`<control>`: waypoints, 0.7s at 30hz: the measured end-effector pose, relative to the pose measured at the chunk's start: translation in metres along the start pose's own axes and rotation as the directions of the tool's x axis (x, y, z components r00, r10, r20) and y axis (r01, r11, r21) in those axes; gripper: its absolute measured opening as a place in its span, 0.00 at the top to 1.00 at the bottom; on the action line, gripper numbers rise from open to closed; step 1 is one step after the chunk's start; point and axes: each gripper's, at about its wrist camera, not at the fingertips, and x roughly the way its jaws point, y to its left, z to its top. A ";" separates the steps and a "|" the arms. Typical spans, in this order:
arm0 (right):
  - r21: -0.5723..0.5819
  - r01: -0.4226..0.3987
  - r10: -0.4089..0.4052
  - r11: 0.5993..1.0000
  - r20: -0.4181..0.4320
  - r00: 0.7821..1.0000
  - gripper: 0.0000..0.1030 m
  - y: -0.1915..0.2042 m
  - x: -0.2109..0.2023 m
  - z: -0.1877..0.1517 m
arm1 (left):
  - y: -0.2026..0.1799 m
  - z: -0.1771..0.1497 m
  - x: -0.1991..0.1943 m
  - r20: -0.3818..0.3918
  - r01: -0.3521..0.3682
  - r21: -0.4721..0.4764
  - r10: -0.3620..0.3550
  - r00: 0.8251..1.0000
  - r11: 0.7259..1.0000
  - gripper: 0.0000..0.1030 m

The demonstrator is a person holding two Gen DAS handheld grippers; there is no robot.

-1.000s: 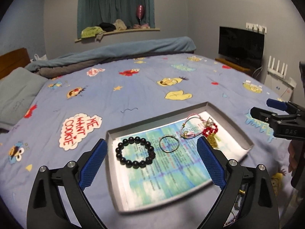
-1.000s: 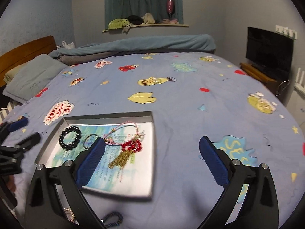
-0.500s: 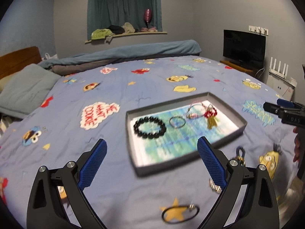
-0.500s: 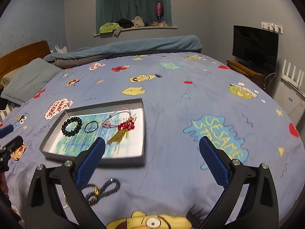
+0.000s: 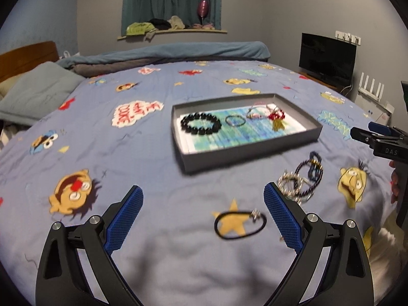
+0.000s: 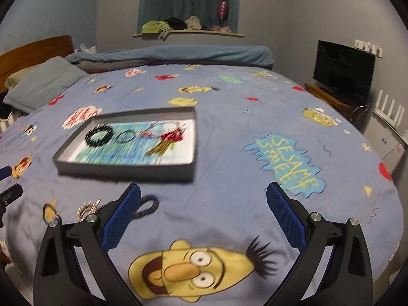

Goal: Organize jewelry
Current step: 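Move both open tools back over the remaining jewelry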

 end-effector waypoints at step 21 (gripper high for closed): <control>-0.104 -0.134 0.126 0.985 -0.080 0.989 0.05 0.032 0.019 -0.053 | -0.019 -0.044 0.027 -0.077 0.051 -0.005 -0.051 0.996 0.999 0.08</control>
